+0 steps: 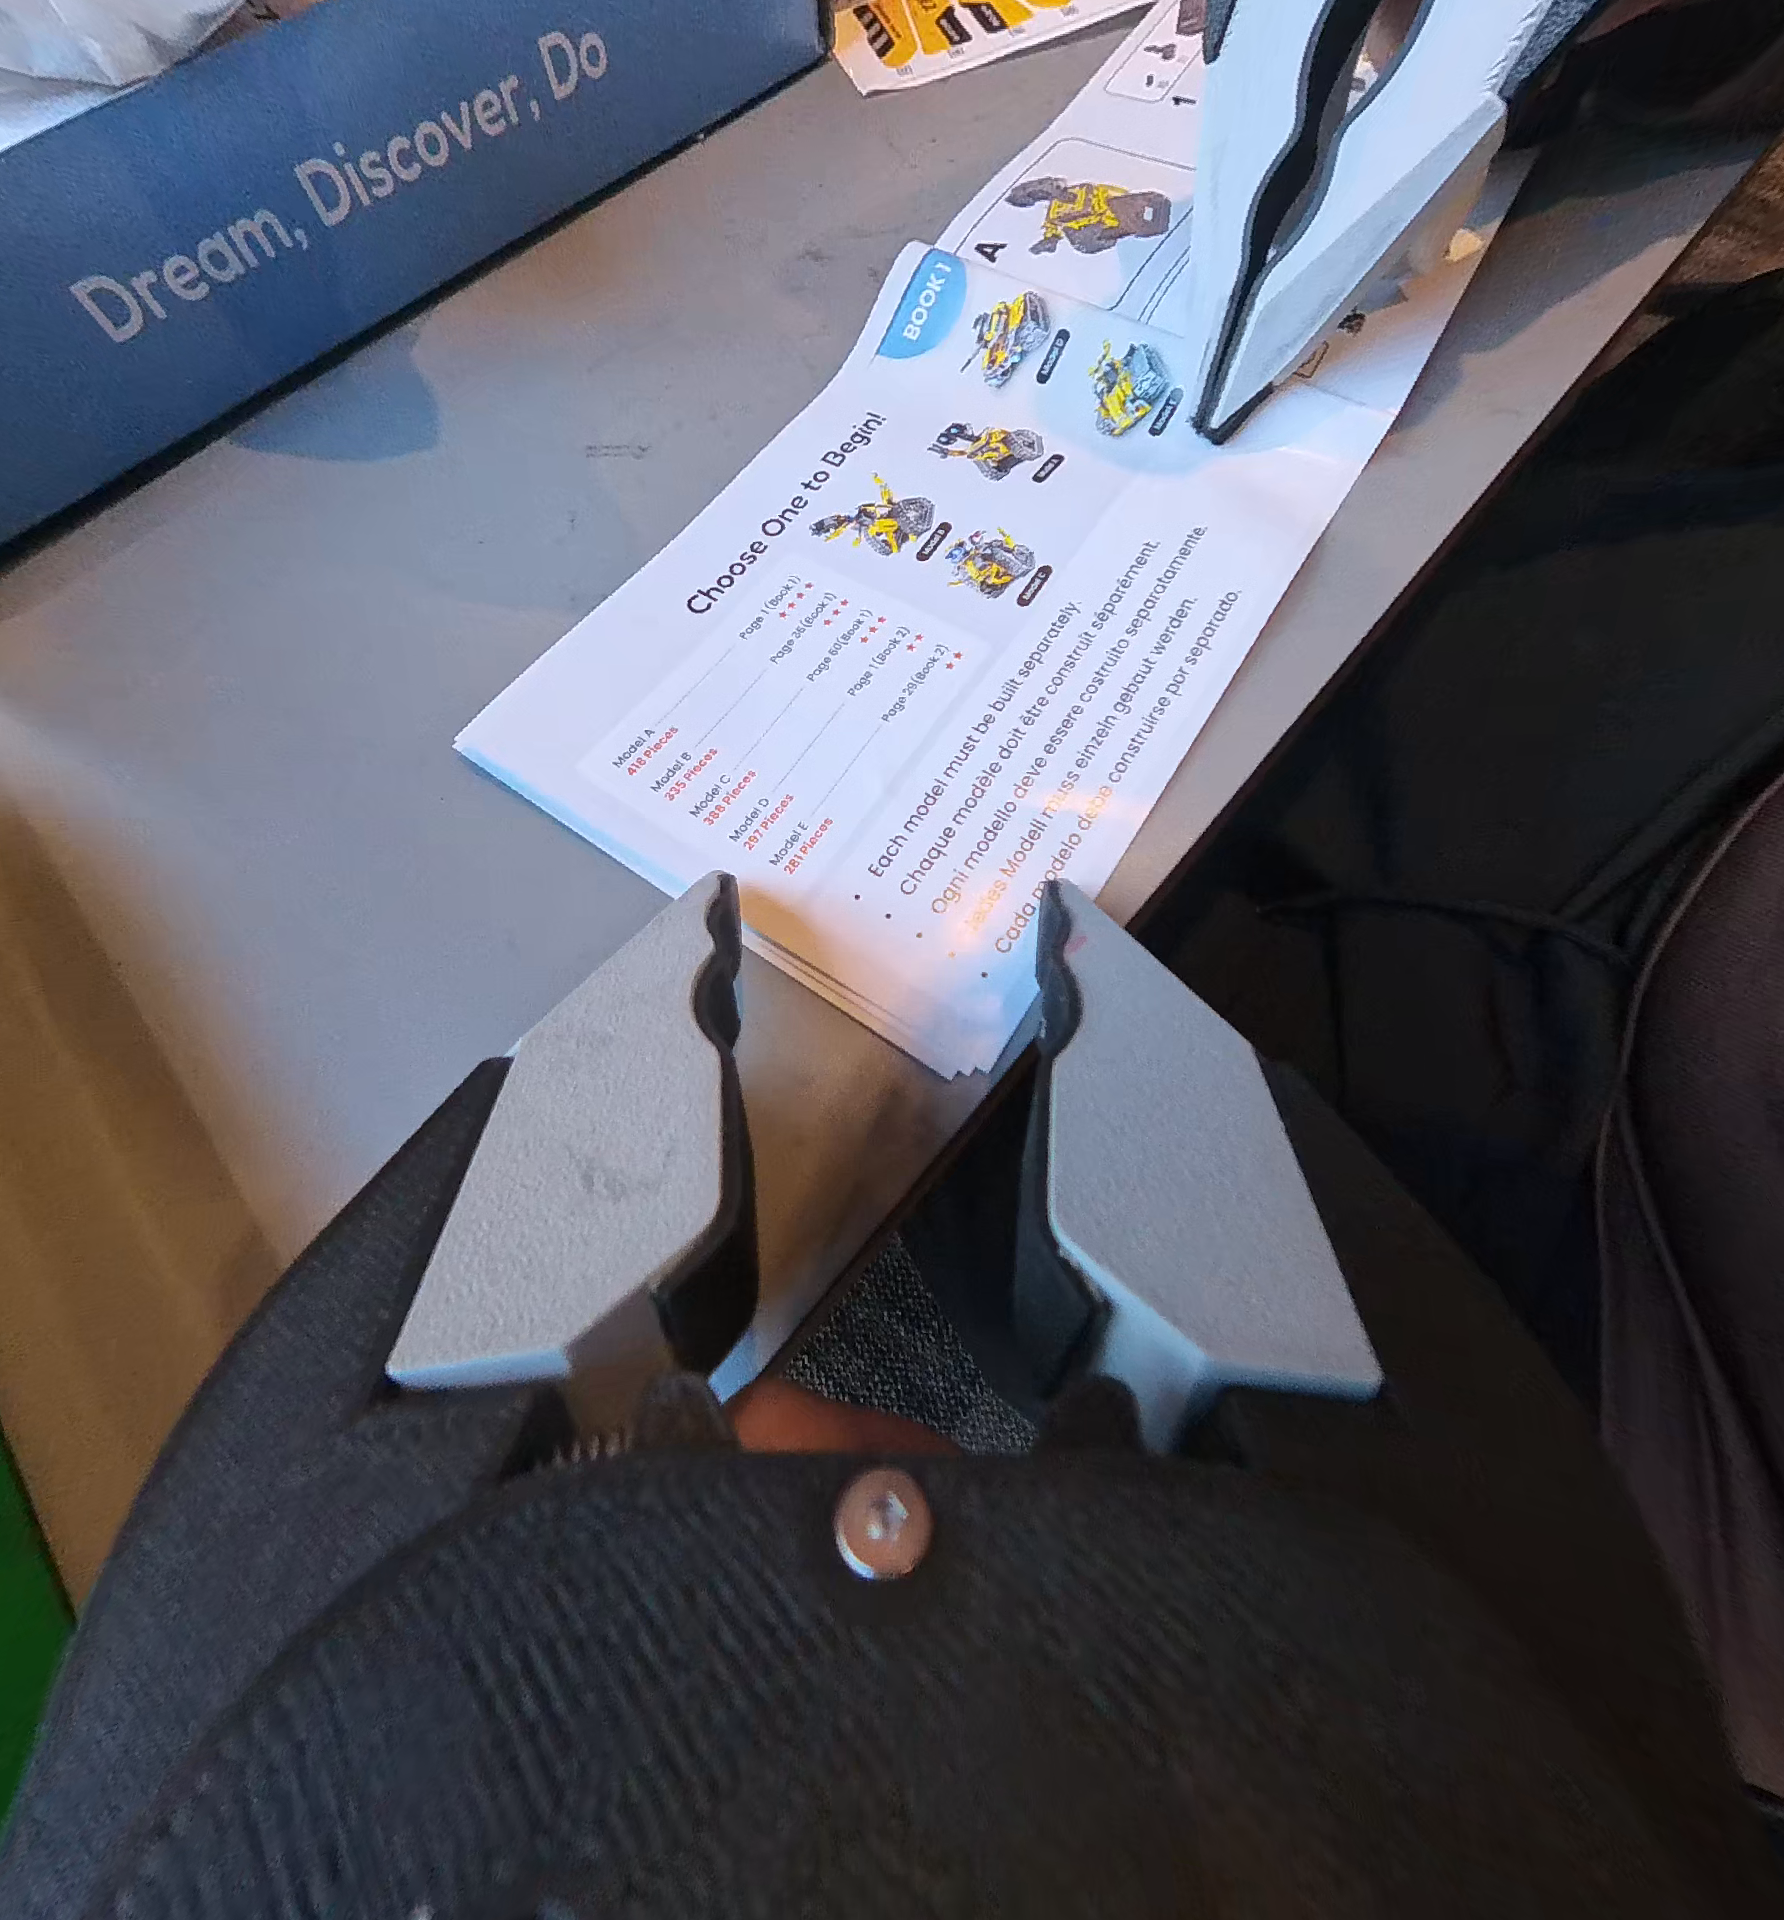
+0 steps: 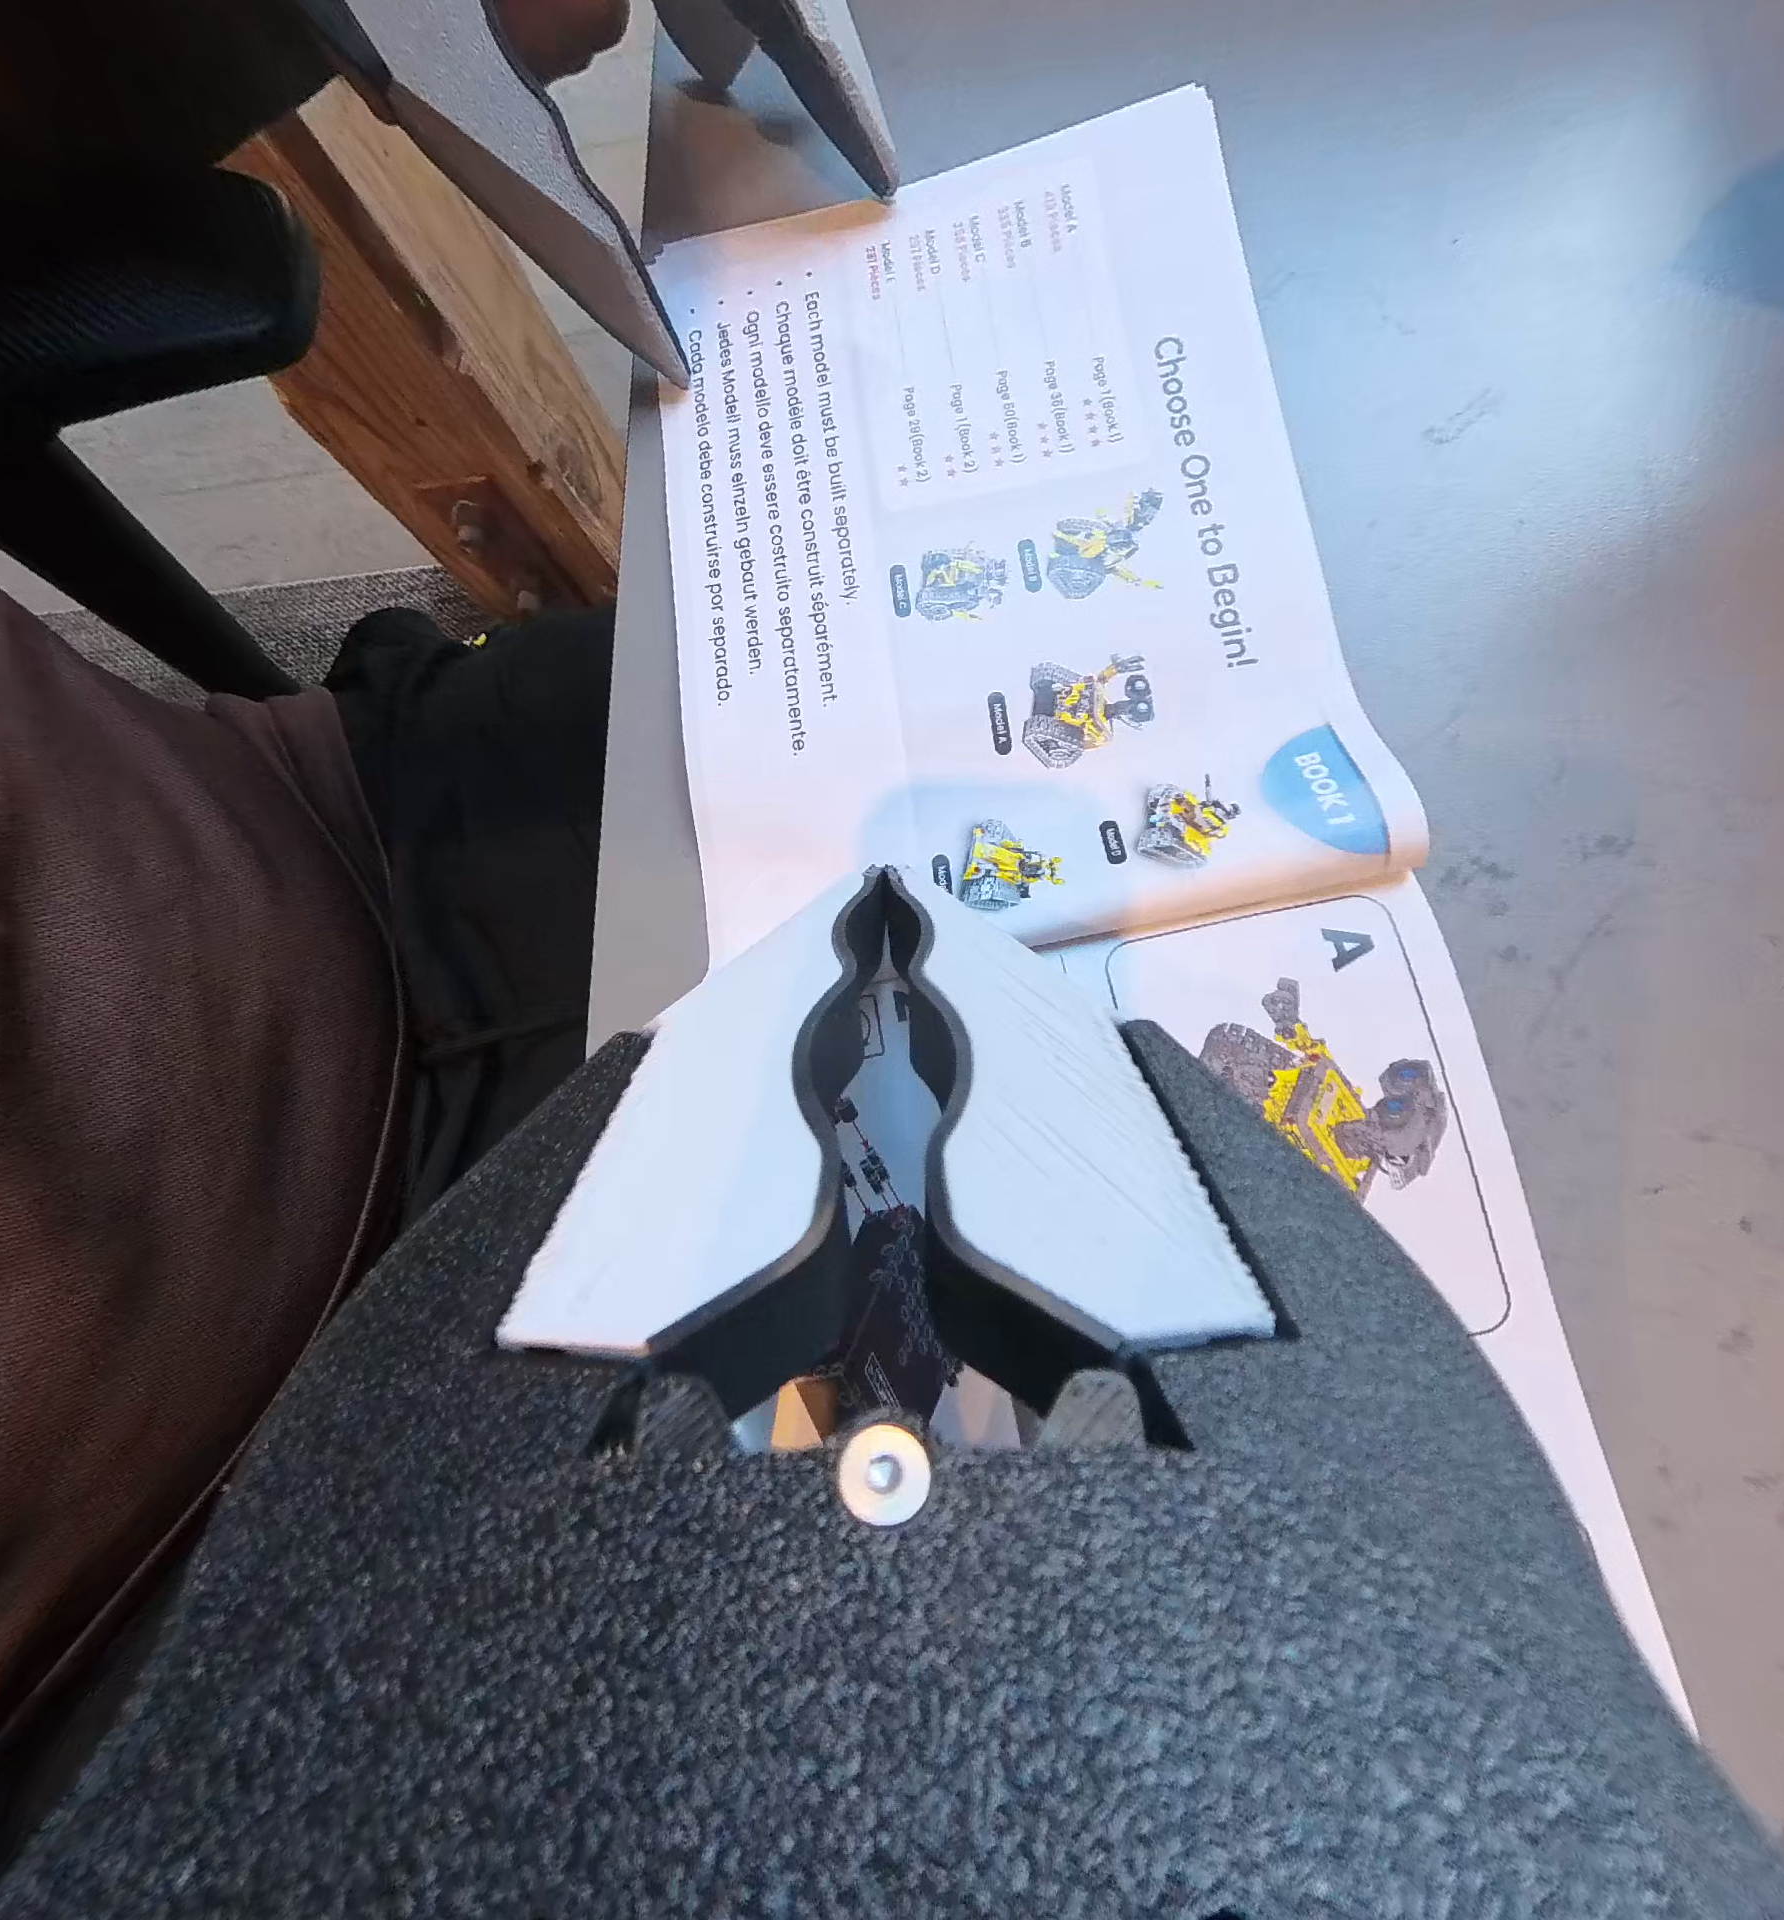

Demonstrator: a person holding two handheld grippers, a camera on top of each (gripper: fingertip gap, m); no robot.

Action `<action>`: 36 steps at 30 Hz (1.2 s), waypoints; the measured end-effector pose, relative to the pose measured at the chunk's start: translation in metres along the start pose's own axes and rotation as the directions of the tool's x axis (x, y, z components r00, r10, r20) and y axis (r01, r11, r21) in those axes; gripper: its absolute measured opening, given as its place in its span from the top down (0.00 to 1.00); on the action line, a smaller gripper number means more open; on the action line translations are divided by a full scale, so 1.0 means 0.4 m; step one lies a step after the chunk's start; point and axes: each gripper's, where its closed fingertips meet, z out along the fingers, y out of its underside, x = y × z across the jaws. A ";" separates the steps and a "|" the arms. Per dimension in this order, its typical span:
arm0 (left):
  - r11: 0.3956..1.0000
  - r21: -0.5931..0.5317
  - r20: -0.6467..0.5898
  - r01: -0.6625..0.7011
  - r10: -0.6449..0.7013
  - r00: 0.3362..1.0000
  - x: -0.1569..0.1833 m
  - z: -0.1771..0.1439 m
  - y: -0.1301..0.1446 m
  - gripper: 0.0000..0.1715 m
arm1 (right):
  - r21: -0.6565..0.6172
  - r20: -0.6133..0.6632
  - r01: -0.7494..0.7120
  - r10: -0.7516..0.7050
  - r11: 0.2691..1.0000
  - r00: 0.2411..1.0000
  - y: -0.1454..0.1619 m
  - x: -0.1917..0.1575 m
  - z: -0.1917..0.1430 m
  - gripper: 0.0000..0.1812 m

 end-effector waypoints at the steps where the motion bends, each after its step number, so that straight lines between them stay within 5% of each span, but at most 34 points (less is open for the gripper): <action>1: 1.000 0.001 0.000 0.000 0.000 1.000 0.000 0.000 0.000 0.68 | 0.000 0.000 0.000 0.000 1.000 1.000 0.000 0.000 0.000 1.00; 33: 1.000 0.010 0.006 -0.006 0.006 1.000 -0.001 0.003 -0.003 0.68 | 0.011 0.012 -0.007 0.007 1.000 1.000 -0.004 -0.001 -0.002 1.00; 36: 1.000 0.012 0.005 -0.005 0.005 1.000 -0.002 0.003 -0.003 0.68 | 0.110 -0.069 0.075 -0.067 0.991 0.995 -0.039 -0.001 -0.031 0.85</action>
